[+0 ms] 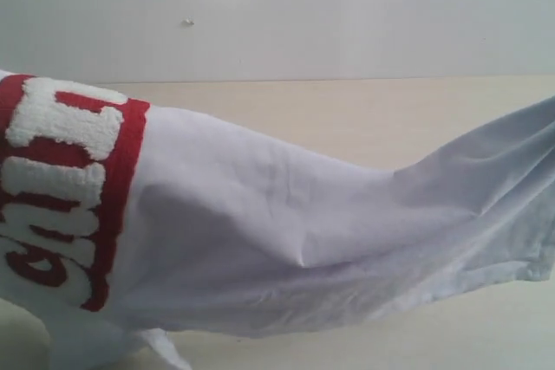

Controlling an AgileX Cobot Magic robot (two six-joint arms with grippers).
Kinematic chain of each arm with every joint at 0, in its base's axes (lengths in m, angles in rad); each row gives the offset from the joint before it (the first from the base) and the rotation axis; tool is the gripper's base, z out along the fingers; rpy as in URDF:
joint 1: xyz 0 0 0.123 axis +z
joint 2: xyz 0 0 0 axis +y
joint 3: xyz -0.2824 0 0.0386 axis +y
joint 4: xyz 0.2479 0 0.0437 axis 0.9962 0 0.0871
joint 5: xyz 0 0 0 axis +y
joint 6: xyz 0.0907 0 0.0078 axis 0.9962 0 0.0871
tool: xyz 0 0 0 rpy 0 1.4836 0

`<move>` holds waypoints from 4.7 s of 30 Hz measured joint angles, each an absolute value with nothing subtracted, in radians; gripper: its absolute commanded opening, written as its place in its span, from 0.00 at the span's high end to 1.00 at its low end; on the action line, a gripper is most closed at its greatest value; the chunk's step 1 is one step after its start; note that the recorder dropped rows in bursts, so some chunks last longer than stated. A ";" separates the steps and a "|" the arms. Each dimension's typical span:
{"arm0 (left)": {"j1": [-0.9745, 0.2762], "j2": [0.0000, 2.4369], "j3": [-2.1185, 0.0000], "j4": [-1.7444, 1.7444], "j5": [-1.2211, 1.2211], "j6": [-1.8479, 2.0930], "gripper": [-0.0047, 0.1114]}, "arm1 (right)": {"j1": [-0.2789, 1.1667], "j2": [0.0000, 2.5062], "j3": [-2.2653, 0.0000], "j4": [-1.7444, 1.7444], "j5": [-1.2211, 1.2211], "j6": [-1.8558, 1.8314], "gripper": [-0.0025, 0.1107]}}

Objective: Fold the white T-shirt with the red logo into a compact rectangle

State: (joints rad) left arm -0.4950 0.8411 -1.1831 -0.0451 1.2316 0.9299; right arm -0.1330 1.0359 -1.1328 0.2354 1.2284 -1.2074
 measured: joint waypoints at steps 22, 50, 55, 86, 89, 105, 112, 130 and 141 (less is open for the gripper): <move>-0.241 1.579 -1.152 0.107 0.970 0.938 0.96 | -0.133 1.558 -1.124 0.170 0.907 -1.207 0.98; -0.111 1.943 -1.152 0.115 0.147 0.752 0.31 | -0.131 1.990 -1.124 0.150 0.075 -1.009 0.23; -0.108 1.892 -1.152 0.115 0.152 0.710 0.31 | -0.131 1.939 -1.124 0.196 0.118 -0.903 0.25; -0.335 1.737 -1.025 -0.248 0.916 0.986 0.61 | -0.037 1.834 -1.124 0.340 0.623 -0.933 0.95; -0.426 1.737 -0.972 -0.212 0.848 0.986 0.44 | -0.035 1.834 -1.124 0.340 0.621 -0.933 0.95; -0.623 1.737 -0.817 -0.161 0.693 0.968 0.42 | -0.035 1.834 -1.124 0.342 0.619 -0.933 0.95; -0.623 1.737 -0.788 -0.177 0.672 0.953 0.42 | -0.035 1.834 -1.124 0.344 0.619 -0.933 0.95; -0.621 1.779 -0.746 -0.188 0.586 0.942 0.96 | -0.035 1.834 -1.124 0.350 0.628 -0.931 0.95; -0.623 1.778 -0.806 -0.194 0.801 0.942 0.96 | -0.035 1.834 -1.124 0.354 0.630 -0.931 0.95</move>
State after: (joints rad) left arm -0.6230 1.7776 -0.8057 -0.1943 0.8014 0.9423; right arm -0.0353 1.8335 -1.1243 0.3543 0.6299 -0.9311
